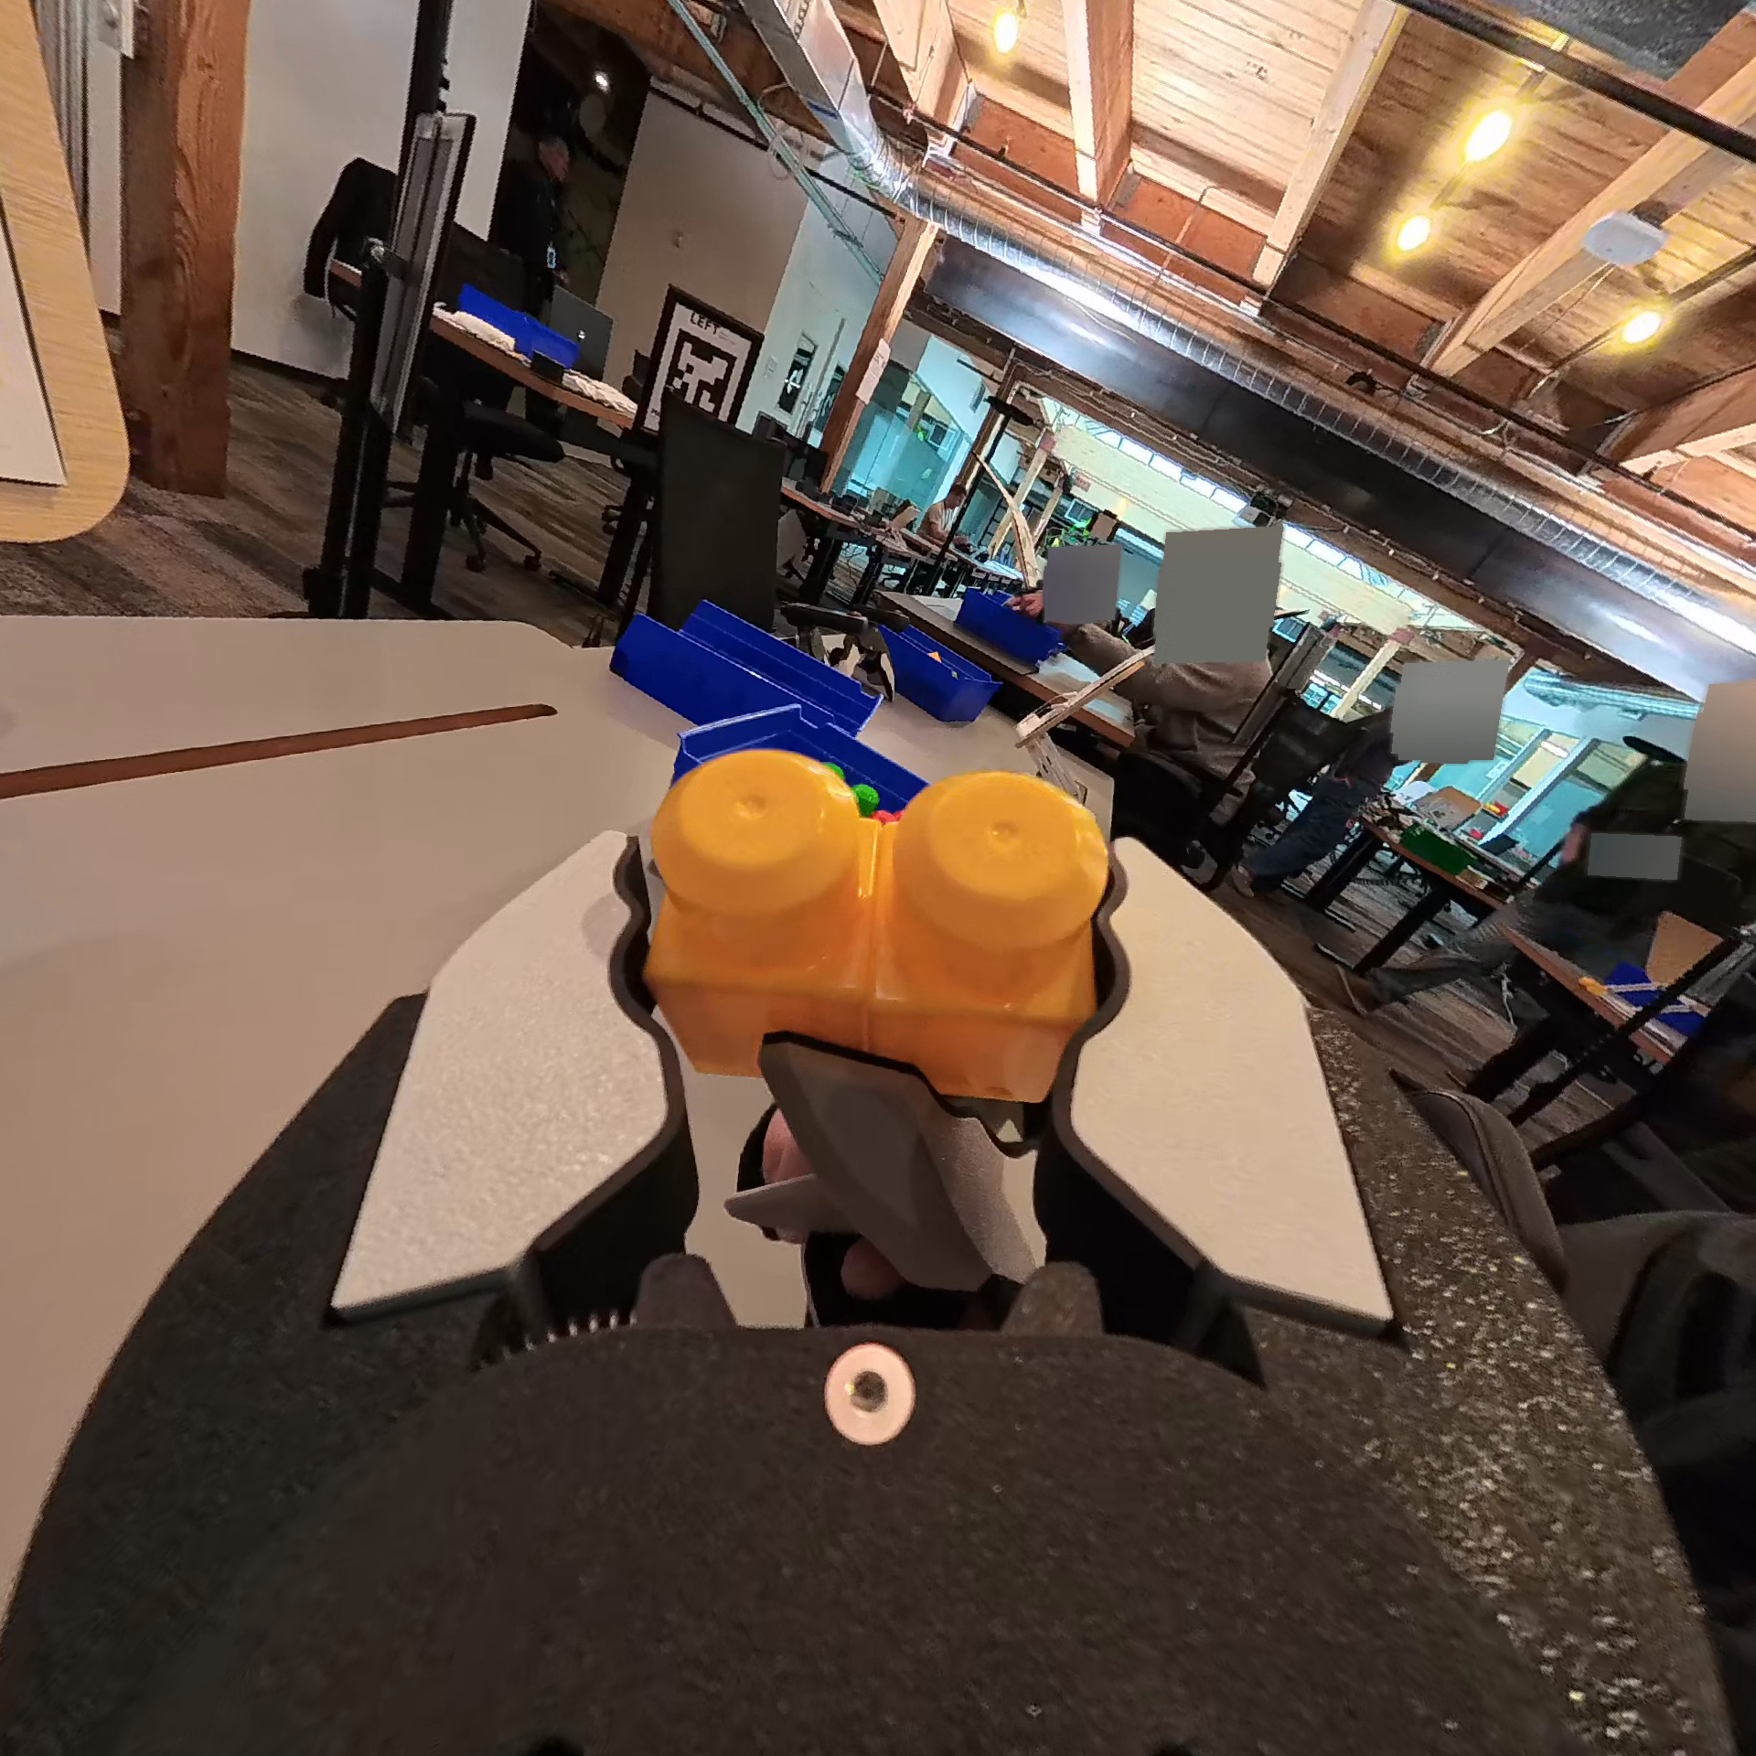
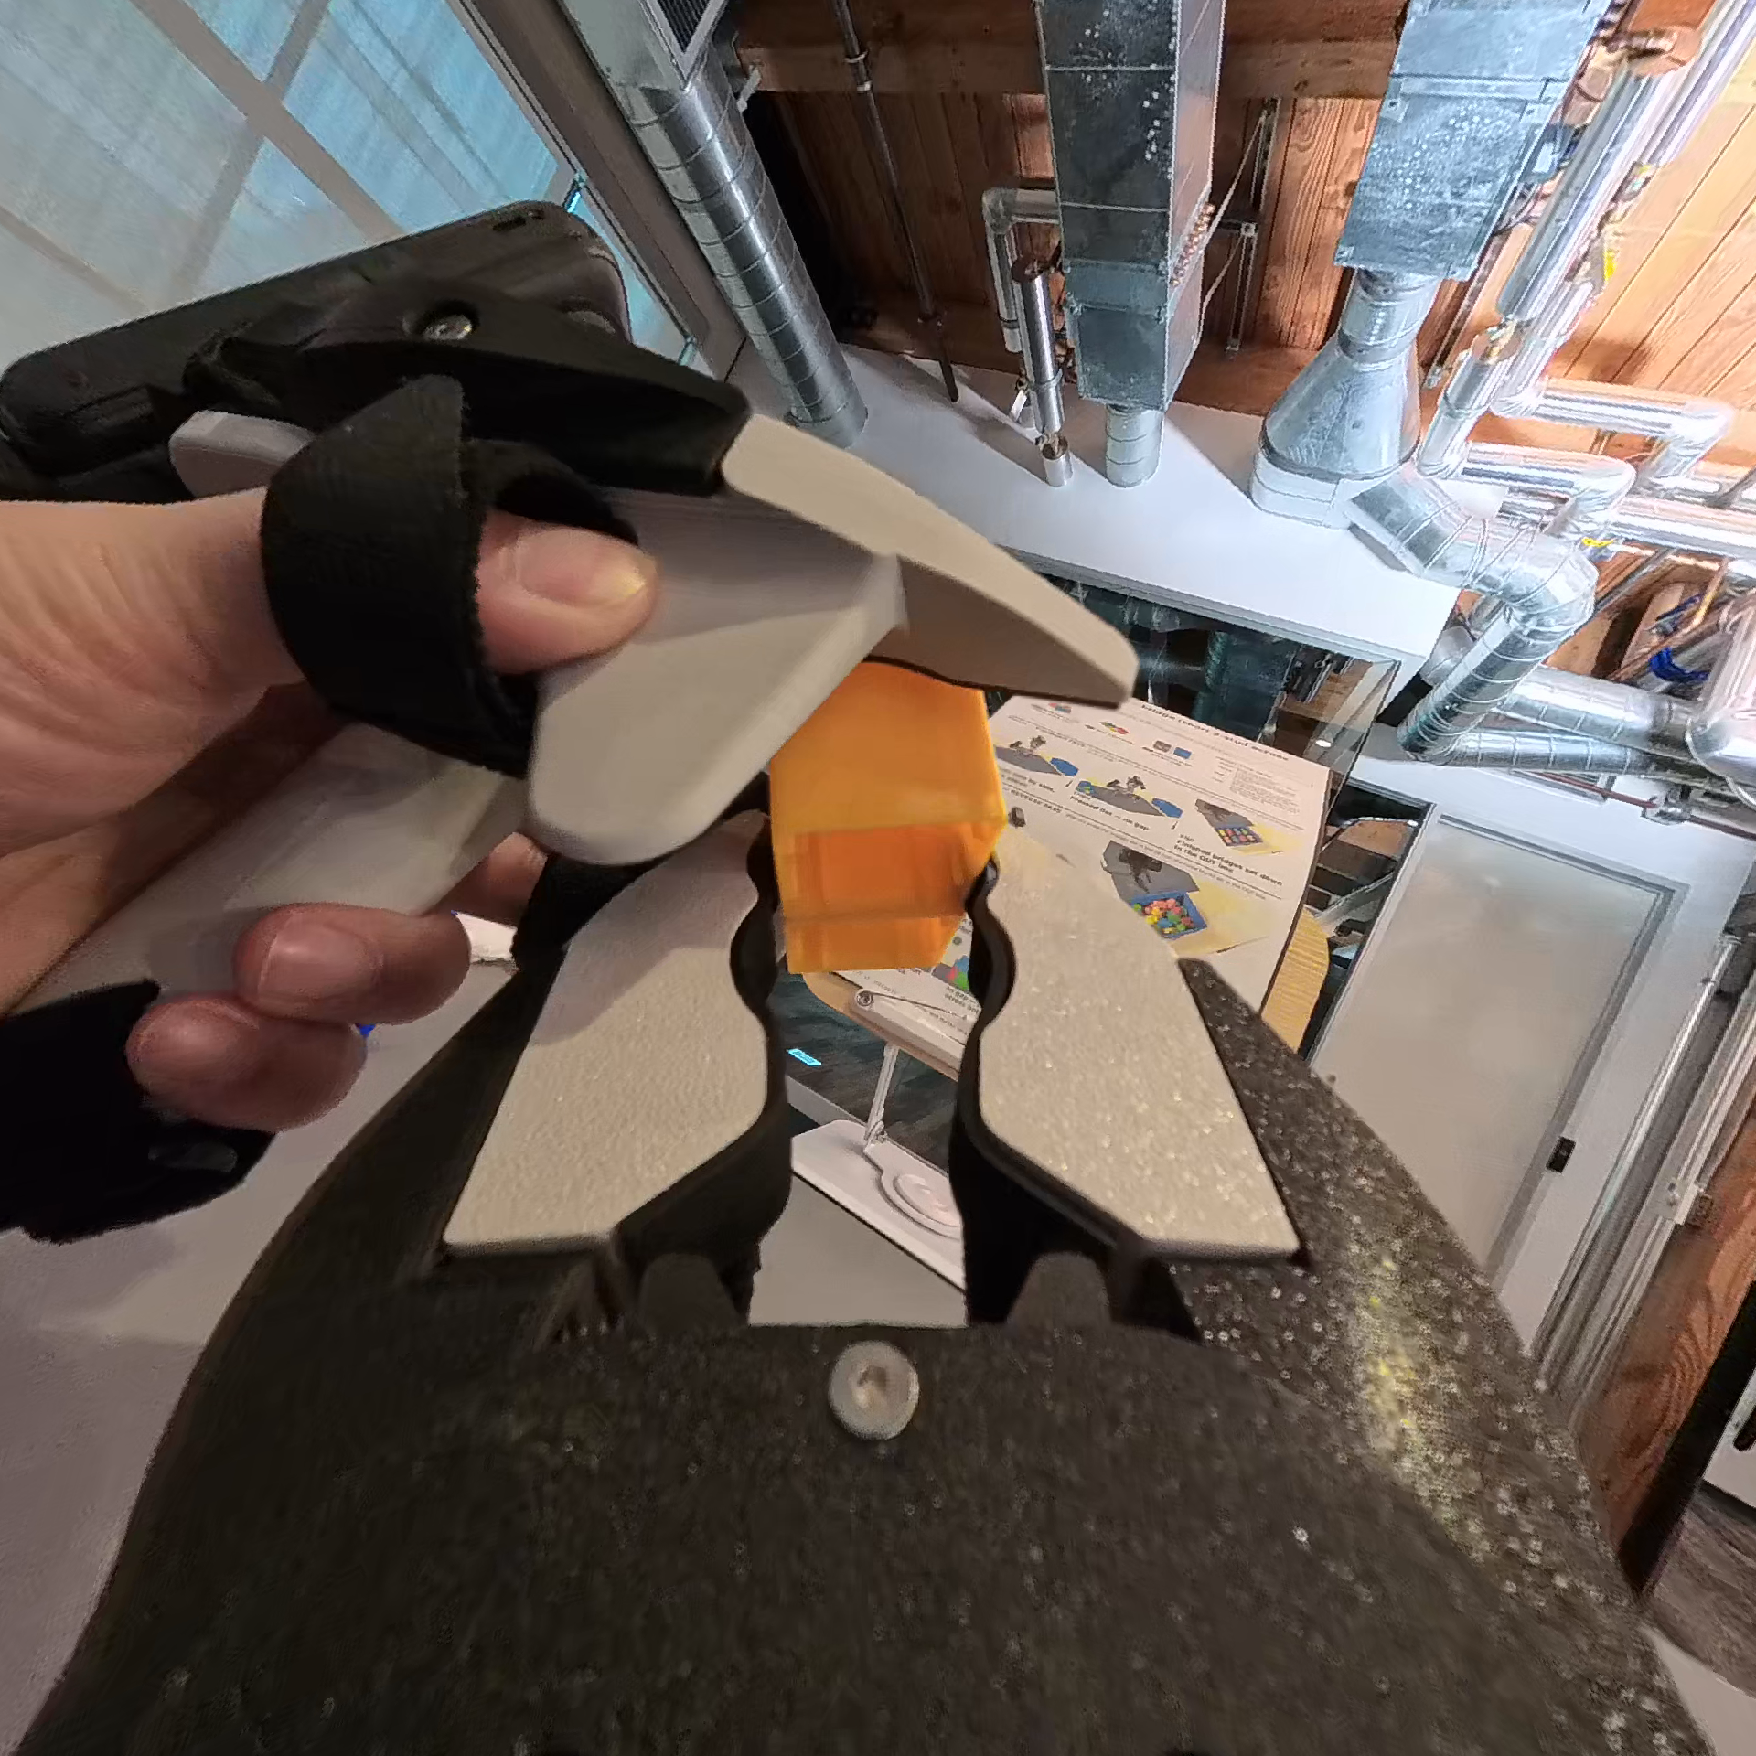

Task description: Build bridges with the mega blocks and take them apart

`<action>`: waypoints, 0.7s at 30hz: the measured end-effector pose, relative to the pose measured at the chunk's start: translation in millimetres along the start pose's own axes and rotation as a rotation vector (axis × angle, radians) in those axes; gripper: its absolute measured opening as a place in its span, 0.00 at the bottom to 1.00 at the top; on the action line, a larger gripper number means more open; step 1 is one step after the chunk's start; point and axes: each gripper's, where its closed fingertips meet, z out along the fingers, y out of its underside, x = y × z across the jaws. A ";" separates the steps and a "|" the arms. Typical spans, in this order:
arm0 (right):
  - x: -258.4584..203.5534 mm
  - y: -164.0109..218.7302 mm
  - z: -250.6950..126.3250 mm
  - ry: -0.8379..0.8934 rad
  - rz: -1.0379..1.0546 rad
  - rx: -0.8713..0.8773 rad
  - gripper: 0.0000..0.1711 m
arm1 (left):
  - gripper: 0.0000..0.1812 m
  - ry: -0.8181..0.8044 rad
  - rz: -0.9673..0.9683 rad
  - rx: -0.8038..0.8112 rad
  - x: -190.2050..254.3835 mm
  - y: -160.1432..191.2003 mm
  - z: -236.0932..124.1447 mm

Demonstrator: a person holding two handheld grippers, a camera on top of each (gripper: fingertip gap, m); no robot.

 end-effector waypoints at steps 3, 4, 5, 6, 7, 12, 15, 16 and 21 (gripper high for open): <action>1.4 0.9 -0.8 0.024 0.024 -0.006 0.21 | 0.49 -0.002 -0.010 0.008 -0.7 -0.6 2.1; 1.6 1.4 -0.9 0.024 0.029 -0.007 0.21 | 0.49 -0.004 -0.015 0.010 -1.3 -0.5 2.5; 1.8 1.5 -1.2 0.024 0.029 -0.006 0.21 | 0.49 -0.004 -0.016 0.011 -1.5 -0.4 2.8; 1.9 1.5 -1.3 0.025 0.025 -0.005 0.21 | 0.49 -0.004 -0.019 0.009 -1.9 -0.2 2.8; 1.8 1.6 -1.6 0.024 0.025 -0.006 0.22 | 0.49 -0.008 -0.020 0.012 -2.9 -1.0 2.3; 5.0 8.0 -5.7 0.000 0.049 -0.032 0.31 | 0.49 -0.027 -0.040 0.067 -14.0 -17.6 -10.6; 15.0 25.1 -21.2 -0.032 0.039 -0.101 0.30 | 0.49 -0.097 0.015 0.076 -27.9 -24.8 -25.3; 21.2 33.8 -28.7 -0.044 0.030 -0.137 0.29 | 0.49 -0.122 0.033 0.078 -33.2 -26.3 -31.4; 45.7 115.9 -70.3 -0.200 0.065 -0.546 0.28 | 0.49 -0.249 0.103 0.072 -65.2 -24.1 -55.8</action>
